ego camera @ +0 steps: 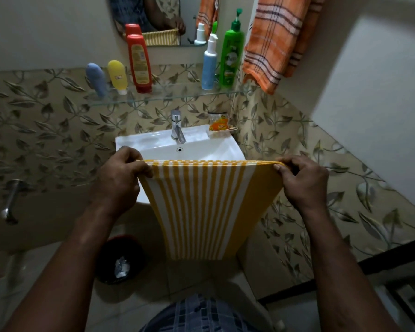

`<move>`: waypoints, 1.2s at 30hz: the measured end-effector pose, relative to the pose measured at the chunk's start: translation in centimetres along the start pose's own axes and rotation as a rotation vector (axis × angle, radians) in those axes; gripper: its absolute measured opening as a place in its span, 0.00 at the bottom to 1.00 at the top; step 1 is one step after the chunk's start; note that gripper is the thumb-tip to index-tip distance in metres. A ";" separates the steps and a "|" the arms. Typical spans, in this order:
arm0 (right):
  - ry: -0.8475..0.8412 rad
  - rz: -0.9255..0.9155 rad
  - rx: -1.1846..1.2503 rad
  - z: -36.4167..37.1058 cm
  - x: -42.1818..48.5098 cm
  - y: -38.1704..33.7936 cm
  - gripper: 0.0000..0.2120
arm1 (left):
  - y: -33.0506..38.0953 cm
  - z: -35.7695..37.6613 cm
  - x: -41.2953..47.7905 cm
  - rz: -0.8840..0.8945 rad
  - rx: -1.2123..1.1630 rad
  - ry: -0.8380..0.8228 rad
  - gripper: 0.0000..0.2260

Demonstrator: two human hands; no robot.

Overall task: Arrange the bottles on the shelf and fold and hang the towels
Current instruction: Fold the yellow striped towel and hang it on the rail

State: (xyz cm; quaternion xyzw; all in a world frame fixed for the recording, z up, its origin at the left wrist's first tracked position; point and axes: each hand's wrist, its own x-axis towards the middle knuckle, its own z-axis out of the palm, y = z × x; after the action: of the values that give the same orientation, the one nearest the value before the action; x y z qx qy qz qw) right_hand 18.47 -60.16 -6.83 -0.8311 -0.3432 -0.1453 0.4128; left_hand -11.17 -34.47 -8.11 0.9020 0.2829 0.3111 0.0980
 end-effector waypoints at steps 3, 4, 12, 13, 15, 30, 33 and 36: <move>-0.021 -0.005 -0.019 0.0 0.2 -0.1 0.07 | 0.3 0.3 -0.2 -0.028 0.024 0.007 0.17; -0.030 0.004 -0.019 -0.1 0.3 -0.1 0.07 | 0.4 0.4 -0.1 -0.056 0.020 0.011 0.17; -0.107 0.111 -0.034 0.4 0.6 -0.1 0.05 | 1.4 1.1 0.2 -0.251 -0.024 -0.030 0.15; -0.101 0.141 -0.037 0.6 0.4 -0.1 0.05 | 1.9 1.1 0.3 -0.272 -0.033 -0.059 0.16; -0.084 0.217 -0.015 0.8 -0.4 -0.2 0.06 | 2.9 1.1 0.4 -0.325 -0.072 -0.147 0.19; -0.429 0.518 0.520 3.2 -9.8 -6.0 0.11 | 14.3 6.1 -3.8 -0.523 -0.742 -0.330 0.15; -0.375 0.523 0.519 3.0 -10.5 -6.3 0.09 | 15.0 6.4 -4.7 -0.440 -0.724 -0.240 0.11; -0.338 0.555 0.565 2.4 -10.6 -6.0 0.08 | 15.2 6.2 -5.1 -0.431 -0.734 -0.163 0.08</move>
State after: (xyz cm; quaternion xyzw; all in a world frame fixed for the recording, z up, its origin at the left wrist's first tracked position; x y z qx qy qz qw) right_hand 6.57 -60.47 -10.38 -0.7584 -0.1956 0.2089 0.5856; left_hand -3.82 -49.85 -10.18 0.7493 0.3267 0.2913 0.4970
